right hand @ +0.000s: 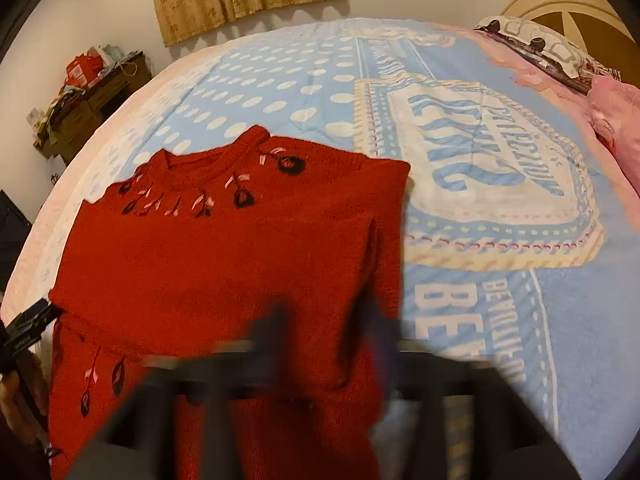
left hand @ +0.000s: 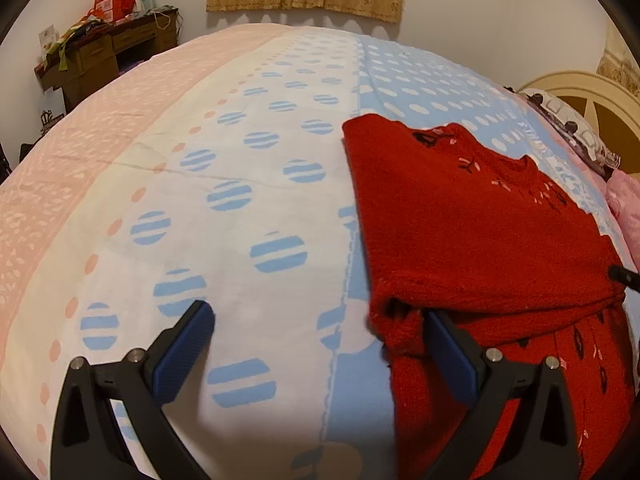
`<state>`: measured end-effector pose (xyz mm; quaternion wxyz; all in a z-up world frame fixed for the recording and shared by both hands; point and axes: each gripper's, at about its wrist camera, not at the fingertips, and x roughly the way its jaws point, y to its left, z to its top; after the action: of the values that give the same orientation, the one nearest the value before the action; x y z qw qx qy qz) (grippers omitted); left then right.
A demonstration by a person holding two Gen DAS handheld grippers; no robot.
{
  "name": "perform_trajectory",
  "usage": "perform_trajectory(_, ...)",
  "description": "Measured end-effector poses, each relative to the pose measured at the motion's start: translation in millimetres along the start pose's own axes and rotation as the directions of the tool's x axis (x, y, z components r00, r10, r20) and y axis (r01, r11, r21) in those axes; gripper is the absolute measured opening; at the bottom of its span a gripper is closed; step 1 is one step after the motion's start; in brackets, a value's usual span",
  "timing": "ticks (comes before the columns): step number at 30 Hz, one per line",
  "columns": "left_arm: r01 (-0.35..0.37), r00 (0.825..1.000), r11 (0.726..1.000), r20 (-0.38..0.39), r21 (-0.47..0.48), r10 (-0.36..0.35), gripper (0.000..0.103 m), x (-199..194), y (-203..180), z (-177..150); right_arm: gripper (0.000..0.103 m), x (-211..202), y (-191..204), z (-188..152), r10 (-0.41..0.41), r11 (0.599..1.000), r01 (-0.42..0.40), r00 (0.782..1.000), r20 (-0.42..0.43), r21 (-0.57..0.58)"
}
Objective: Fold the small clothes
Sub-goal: 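Fold the side edge inward over the body and open the right gripper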
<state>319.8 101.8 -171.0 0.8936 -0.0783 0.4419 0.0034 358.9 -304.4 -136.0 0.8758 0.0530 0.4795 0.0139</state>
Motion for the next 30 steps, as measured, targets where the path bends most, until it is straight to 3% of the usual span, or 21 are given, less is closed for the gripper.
perform_trajectory(12,0.023,0.999,1.000,-0.025,-0.007,-0.023,0.103,-7.1,4.0,-2.2,0.088,-28.9,10.9,-41.8,0.057,0.998,-0.057,0.998,-0.013,-0.018)
perform_trajectory(18,-0.068,0.998,0.997,-0.011,0.025,0.068,0.103,-10.9,-1.7,-3.6,0.088,-28.1,16.4,-48.1,0.010,0.996,-0.013,1.000,-0.028,-0.084)
perform_trajectory(21,-0.058,0.998,0.998,-0.037,0.025,0.059,0.103,-9.0,-0.6,-5.4,0.088,-16.4,11.3,-56.8,0.001,0.998,-0.006,0.997,-0.076,-0.068)
perform_trajectory(30,-0.065,0.995,0.996,0.074,0.057,0.061,0.103,-52.7,-1.5,-18.6,0.088,-39.9,11.5,-73.6,0.034,0.998,-0.036,0.999,-0.032,-0.058)
